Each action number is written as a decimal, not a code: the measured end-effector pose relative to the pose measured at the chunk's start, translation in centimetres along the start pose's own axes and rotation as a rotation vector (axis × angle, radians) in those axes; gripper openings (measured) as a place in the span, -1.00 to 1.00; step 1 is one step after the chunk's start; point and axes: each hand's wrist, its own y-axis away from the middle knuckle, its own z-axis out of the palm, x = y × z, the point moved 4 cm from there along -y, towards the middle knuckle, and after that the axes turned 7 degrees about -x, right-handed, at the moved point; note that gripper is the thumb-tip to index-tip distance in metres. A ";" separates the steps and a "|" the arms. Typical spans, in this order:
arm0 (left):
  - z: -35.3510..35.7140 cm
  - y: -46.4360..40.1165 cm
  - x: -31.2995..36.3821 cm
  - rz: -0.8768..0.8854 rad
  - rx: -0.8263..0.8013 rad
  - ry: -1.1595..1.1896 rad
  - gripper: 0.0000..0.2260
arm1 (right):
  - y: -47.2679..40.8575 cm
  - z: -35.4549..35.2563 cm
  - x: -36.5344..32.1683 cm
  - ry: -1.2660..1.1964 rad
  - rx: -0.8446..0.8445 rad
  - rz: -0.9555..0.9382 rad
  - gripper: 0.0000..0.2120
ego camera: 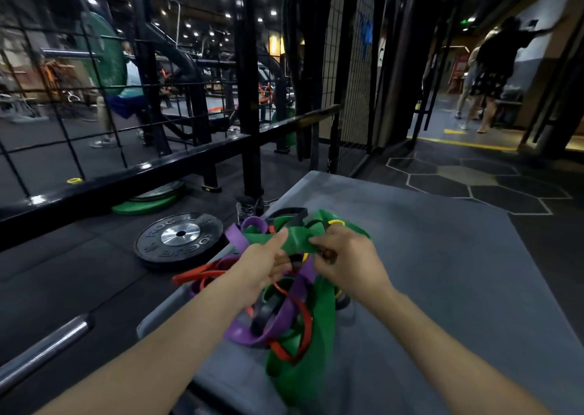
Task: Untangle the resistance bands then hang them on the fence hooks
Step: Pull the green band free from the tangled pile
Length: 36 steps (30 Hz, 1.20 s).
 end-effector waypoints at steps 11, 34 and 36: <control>-4.1 3.8 -2.8 -0.099 0.041 0.235 -0.79 | 1.1 2.8 0.2 -0.232 -0.240 0.071 -0.81; -13.4 4.1 0.9 0.304 0.278 0.137 -0.94 | -6.5 4.6 -0.5 -0.348 -0.141 0.221 -0.86; -14.2 3.5 1.7 0.340 0.317 0.048 -0.79 | -7.7 3.8 -0.2 -0.462 -0.045 0.268 -0.83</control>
